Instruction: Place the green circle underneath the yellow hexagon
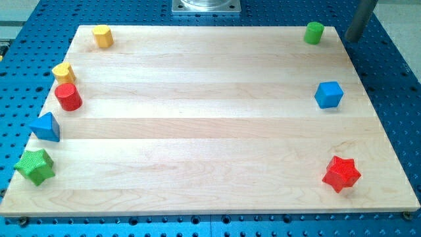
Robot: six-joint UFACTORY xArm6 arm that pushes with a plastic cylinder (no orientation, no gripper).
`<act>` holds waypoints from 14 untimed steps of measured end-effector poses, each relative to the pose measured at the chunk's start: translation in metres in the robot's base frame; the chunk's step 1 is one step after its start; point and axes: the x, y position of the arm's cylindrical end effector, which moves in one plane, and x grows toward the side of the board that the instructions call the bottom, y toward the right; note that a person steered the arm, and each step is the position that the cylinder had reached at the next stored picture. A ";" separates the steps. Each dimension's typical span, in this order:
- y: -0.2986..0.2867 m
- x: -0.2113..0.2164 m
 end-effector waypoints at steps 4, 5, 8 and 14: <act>-0.264 0.057; -0.351 0.063; -0.452 0.057; -0.508 0.032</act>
